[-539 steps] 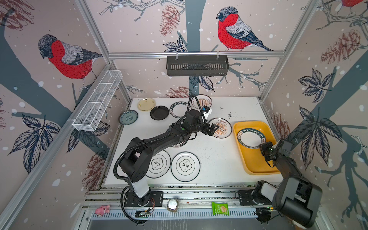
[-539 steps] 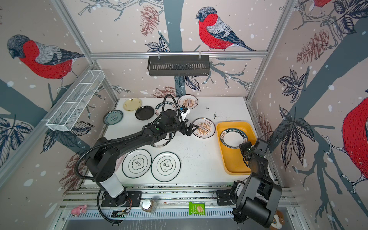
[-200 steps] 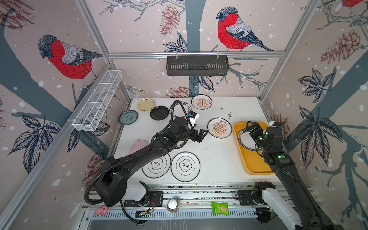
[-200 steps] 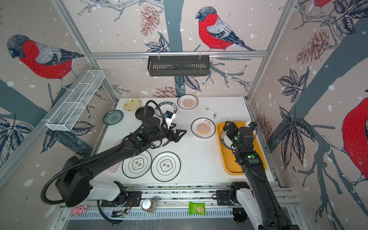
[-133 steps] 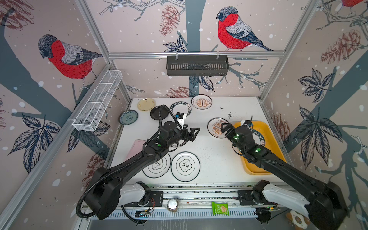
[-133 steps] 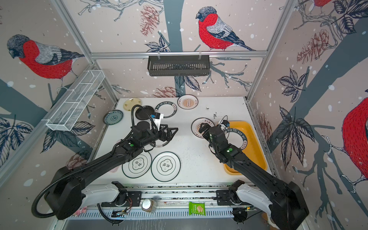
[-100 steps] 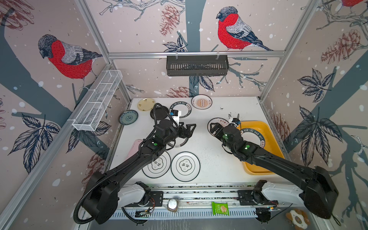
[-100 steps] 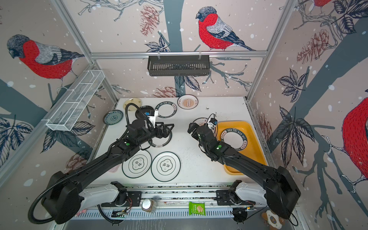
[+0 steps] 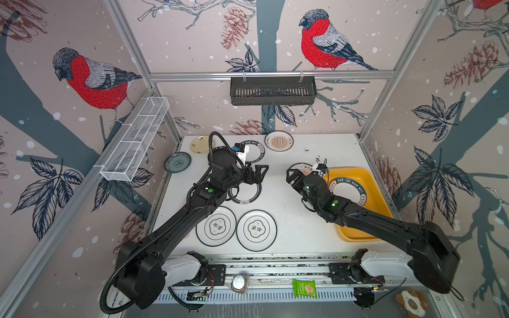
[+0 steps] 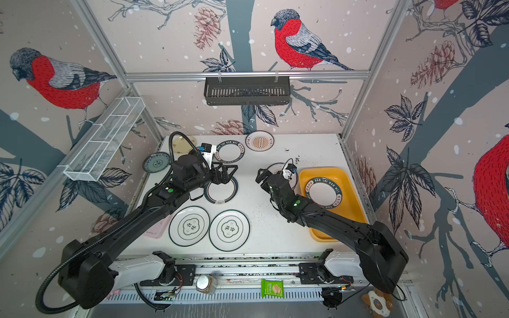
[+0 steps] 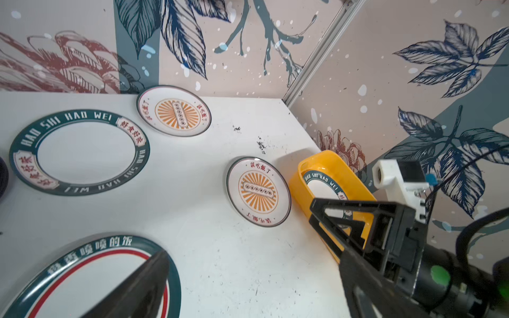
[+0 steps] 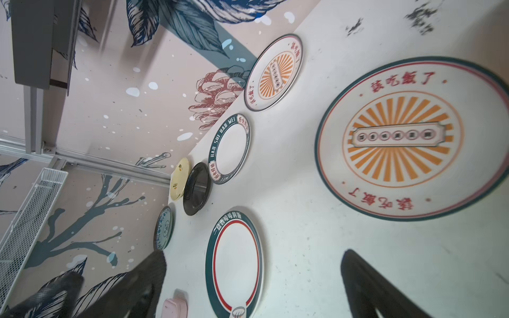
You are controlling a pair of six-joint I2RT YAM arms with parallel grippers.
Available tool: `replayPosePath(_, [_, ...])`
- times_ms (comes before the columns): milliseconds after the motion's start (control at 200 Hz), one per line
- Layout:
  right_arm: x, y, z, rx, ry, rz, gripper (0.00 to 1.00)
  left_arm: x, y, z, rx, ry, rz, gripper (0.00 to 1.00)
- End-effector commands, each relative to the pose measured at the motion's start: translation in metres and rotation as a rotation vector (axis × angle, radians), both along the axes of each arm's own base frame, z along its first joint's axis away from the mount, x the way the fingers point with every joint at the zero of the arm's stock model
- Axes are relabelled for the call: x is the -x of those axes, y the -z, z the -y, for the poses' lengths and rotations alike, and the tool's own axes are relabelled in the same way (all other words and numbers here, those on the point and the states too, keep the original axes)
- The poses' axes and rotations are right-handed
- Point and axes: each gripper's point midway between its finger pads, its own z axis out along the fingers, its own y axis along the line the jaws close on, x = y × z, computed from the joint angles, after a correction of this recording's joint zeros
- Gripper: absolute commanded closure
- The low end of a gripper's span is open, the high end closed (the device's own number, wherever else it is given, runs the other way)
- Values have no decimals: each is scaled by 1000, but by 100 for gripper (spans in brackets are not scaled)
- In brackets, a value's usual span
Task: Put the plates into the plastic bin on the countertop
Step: 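Move the right gripper to the orange sunburst plate and grasp its edge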
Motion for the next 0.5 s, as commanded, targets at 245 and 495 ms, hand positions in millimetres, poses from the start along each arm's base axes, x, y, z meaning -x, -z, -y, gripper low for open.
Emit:
replayPosePath(245, [-22, 70, -18, 1, -21, -302, 0, -18, 17, -44, -35, -177, -62, 3])
replayPosePath(495, [-17, 113, 25, -5, 152, -440, 0, -16, 3, -55, -56, -213, -7, 3])
